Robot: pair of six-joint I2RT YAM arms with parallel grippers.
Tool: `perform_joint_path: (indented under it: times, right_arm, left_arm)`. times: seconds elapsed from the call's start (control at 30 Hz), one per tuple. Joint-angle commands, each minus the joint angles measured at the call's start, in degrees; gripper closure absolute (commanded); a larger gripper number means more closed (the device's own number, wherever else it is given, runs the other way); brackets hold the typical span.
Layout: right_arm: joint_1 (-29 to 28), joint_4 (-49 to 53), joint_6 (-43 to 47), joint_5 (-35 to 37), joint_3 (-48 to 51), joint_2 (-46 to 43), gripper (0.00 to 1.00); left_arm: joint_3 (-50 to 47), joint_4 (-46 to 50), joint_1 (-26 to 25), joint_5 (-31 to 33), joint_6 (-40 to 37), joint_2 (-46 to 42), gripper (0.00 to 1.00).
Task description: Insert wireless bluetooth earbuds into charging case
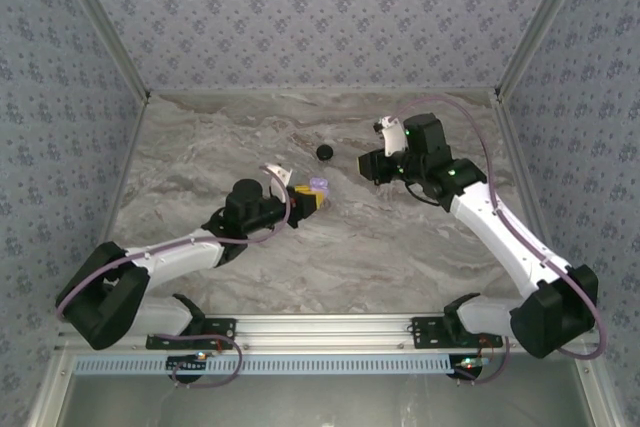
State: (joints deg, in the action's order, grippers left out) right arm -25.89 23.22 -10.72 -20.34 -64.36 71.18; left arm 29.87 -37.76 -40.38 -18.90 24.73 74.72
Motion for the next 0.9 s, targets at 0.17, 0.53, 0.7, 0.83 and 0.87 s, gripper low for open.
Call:
perform_joint_path:
  times: [0.17, 0.53, 0.7, 0.83, 0.87]
  right_arm:
    - [-1.86, -1.81, -0.27, -3.24, -0.71, -3.23, 0.80]
    - [-4.39, -4.17, -0.68, -4.96, -1.47, -4.29, 0.79]
    - [-5.59, -5.87, -1.30, -5.00, -1.42, -4.29, 0.80]
    - [-6.44, -6.66, -1.53, -4.62, -1.38, -4.42, 0.80]
    - [-6.62, -7.01, -1.73, -4.52, -1.25, -4.51, 0.79]
  left_arm:
    - [3.78, -5.46, -0.46, -3.43, 1.15, 1.46, 0.88]
    - [5.11, -8.39, -2.10, -5.71, 0.32, 2.32, 0.88]
    - [5.02, -11.53, -2.93, -6.33, 0.56, 2.86, 0.88]
    - [4.60, -15.62, -3.42, -6.21, 1.52, 3.48, 0.88]
    - [4.46, -16.80, -3.48, -6.02, 1.78, 3.71, 0.89]
